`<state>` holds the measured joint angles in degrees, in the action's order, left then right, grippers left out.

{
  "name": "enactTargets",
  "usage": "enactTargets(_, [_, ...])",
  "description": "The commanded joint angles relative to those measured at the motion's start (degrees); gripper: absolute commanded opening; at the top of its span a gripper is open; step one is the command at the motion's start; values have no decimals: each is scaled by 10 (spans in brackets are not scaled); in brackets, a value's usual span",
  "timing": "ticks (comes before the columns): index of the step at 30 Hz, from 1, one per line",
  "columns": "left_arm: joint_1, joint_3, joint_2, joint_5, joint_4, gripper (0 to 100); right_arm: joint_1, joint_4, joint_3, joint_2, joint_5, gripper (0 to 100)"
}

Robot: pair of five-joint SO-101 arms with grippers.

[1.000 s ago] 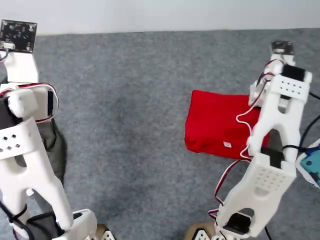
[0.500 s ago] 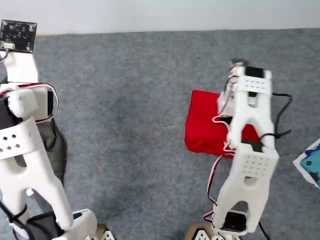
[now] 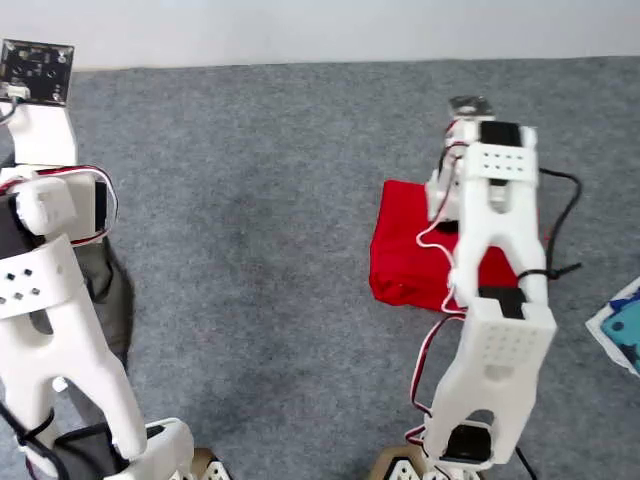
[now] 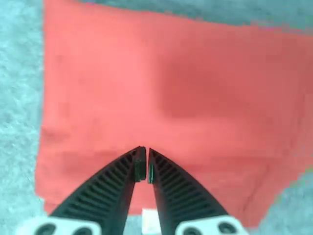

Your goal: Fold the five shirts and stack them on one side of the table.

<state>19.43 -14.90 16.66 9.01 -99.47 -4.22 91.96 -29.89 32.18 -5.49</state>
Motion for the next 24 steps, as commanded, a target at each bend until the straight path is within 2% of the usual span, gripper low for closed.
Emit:
enactTargets(1, [0, -2, 20, 4, -11, 2, -12, 44, -5, -61, 2, 13])
enactTargets(5, [0, -2, 20, 4, -11, 2, -13, 87, -5, -106, 2, 9])
enactTargets(10, [0, -2, 20, 4, -11, 2, -7, 84, -2, -132, 5, 9])
enactTargets(18, [0, -2, 20, 4, -11, 2, 19, 63, -2, -19, 7, 9])
enactTargets(24, [0, -2, 20, 4, -11, 2, 71, 67, -2, 36, 8, 9])
